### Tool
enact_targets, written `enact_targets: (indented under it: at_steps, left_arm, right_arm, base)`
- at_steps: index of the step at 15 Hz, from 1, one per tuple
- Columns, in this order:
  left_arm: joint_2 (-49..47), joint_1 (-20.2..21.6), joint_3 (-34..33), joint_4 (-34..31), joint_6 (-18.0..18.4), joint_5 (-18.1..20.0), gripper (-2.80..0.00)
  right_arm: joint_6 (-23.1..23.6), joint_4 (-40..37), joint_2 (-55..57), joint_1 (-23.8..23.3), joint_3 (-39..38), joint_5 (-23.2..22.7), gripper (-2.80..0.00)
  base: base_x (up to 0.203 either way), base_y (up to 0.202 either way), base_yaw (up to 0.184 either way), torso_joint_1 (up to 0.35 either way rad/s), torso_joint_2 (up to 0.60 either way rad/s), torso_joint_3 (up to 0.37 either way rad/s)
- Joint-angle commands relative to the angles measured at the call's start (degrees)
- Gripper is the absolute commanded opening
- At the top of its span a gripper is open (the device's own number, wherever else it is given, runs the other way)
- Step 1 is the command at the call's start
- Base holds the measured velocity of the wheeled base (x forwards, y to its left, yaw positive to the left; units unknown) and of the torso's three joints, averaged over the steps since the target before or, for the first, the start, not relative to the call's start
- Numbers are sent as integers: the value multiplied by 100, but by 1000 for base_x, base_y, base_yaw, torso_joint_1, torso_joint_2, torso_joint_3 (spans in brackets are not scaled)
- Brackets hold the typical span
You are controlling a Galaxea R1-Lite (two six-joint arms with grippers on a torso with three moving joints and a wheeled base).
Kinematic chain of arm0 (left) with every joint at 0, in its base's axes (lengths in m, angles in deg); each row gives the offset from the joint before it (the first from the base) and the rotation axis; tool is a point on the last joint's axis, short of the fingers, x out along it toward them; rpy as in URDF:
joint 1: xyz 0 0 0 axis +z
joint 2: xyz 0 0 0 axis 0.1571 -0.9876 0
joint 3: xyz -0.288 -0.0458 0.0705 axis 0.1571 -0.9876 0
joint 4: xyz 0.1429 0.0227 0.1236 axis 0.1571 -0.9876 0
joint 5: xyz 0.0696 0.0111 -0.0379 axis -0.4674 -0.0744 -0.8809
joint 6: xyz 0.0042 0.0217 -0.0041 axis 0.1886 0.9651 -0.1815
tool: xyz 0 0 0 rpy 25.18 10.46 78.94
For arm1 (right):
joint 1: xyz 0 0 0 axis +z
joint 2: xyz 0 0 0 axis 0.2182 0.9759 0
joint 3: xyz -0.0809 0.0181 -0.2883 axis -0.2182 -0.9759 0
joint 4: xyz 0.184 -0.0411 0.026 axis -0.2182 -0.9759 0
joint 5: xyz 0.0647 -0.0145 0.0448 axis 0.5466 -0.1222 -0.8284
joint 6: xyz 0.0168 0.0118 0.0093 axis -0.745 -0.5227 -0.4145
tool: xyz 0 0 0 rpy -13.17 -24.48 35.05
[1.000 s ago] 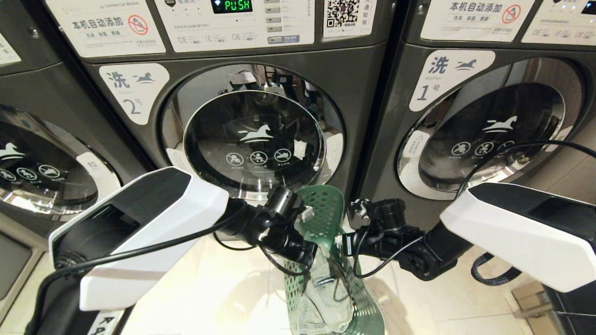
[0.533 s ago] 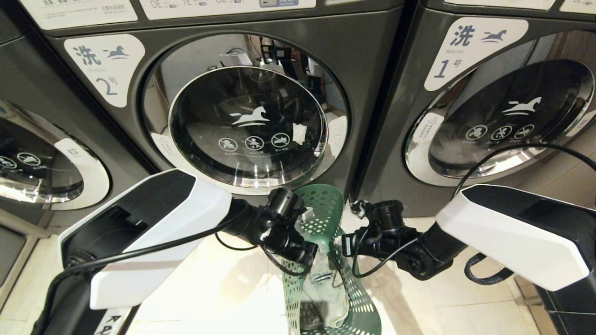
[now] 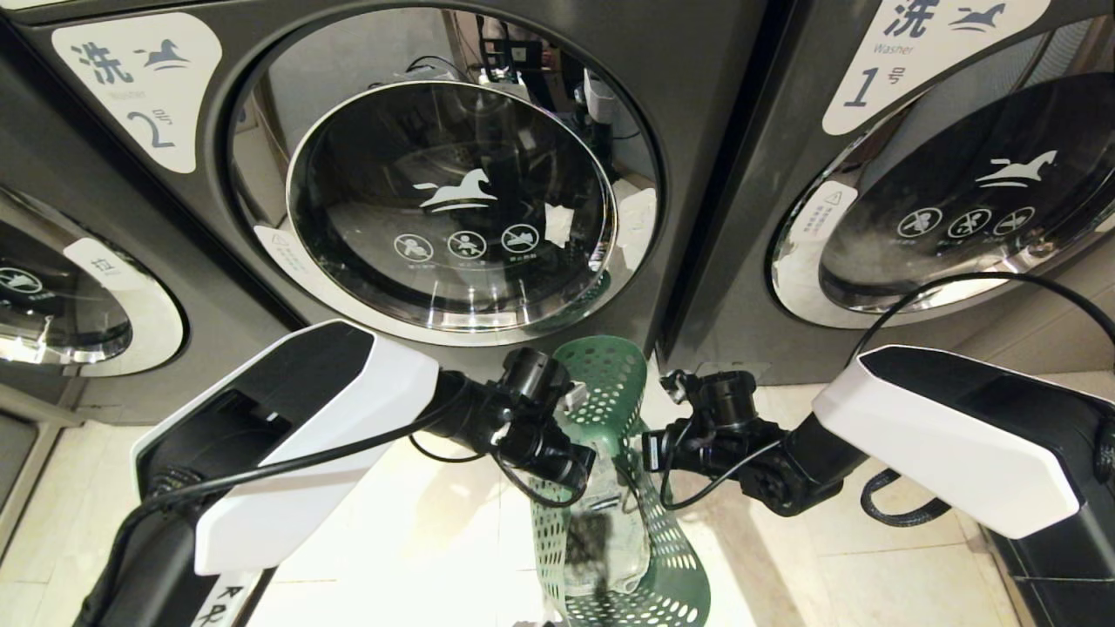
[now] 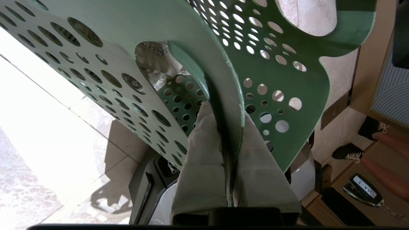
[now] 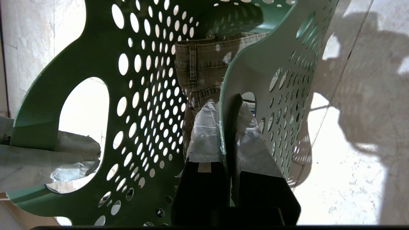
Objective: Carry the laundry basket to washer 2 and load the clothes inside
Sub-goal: Pick up the clothes basket and put it beside the washing machine
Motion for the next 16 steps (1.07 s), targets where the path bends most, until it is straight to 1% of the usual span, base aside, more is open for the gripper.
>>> enact_targets:
  at_steps: [1,3,5,8,14,16]
  left_arm:
    - [-95,20,129,-15,-7,11,-280]
    - [-187,57,285,-15,-7,11,-280]
    - [-271,83,501,-18,-7,6,-280]
    - [-463,116,827,-134,-7,-6,-280]
    - [-491,135,961,-176,-25,-37,-280]
    - [-500,141,994,-191,-25,-170,-280]
  right_arm:
    - [-4,22,67,-42,110,-24,-280]
    - [18,15,112,-104,244,-56,-280]
    - [257,-15,201,-162,407,-70,-280]
    - [480,-22,352,-182,492,-70,-280]
    - [506,-22,386,-208,507,-62,-280]
    - [498,4,451,-208,620,-57,-280]
  base:
    - [0,0,0,0,0,0]
    - [0,0,0,0,0,0]
    - [0,0,0,0,0,0]
    - [0,0,0,0,0,0]
    - [0,0,0,0,0,0]
    - [0,0,0,0,0,0]
